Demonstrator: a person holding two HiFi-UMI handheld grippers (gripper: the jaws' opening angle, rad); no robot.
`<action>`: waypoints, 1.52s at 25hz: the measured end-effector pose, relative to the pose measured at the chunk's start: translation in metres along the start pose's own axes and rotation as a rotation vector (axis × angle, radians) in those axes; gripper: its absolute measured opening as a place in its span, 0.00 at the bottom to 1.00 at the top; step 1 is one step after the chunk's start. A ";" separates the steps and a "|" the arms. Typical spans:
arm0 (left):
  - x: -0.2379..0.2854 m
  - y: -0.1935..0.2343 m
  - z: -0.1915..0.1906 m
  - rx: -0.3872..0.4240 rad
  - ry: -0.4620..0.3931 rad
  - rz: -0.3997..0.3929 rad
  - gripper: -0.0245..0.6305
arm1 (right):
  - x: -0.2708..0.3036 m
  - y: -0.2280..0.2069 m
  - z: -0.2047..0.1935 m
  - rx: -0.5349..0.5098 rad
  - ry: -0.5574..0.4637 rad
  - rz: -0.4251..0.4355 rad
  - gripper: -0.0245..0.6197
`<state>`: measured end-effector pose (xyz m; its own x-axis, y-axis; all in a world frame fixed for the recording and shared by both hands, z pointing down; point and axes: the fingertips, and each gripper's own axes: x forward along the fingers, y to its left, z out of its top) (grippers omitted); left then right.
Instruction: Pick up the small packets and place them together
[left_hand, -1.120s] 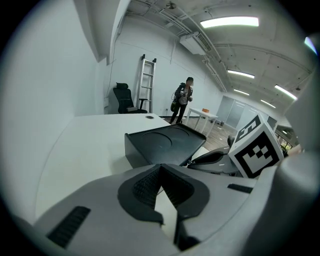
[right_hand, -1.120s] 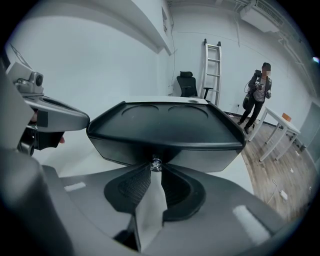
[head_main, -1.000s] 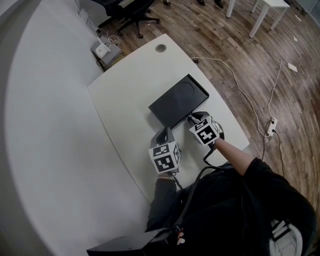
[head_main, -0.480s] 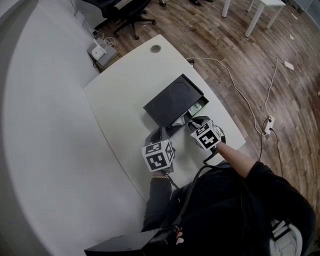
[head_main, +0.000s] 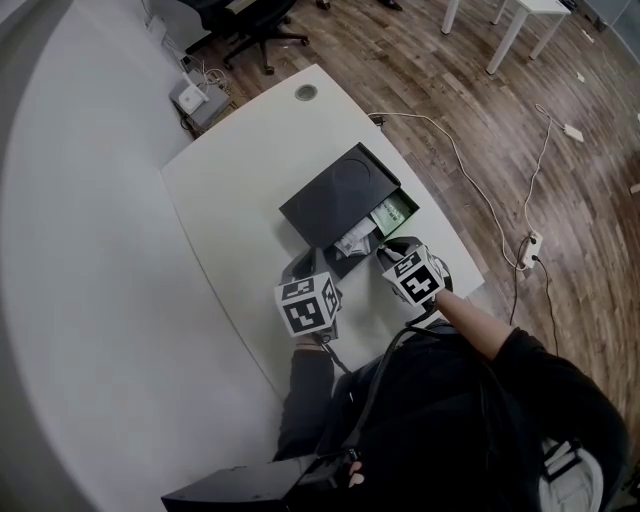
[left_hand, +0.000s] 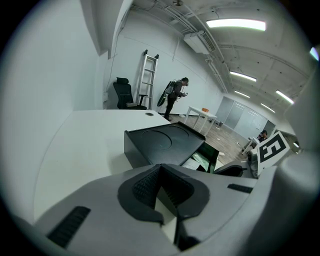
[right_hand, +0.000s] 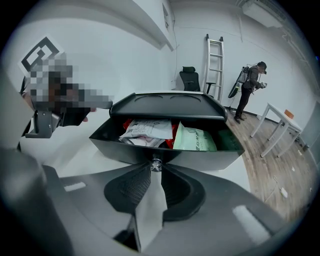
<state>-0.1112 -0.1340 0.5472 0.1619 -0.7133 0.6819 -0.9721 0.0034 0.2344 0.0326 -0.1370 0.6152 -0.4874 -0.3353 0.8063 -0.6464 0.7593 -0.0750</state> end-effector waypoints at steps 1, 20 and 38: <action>0.000 0.000 0.000 0.001 0.001 0.000 0.04 | -0.001 0.000 -0.002 -0.002 0.002 0.001 0.14; 0.000 -0.002 0.001 0.013 0.005 0.007 0.04 | -0.028 0.005 -0.039 0.025 0.035 0.023 0.14; 0.000 -0.002 0.001 0.018 0.010 -0.005 0.04 | -0.057 -0.004 -0.031 0.001 0.024 0.177 0.24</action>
<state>-0.1093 -0.1351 0.5459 0.1679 -0.7064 0.6876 -0.9742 -0.0122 0.2254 0.0804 -0.1036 0.5877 -0.5798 -0.1829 0.7940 -0.5524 0.8046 -0.2180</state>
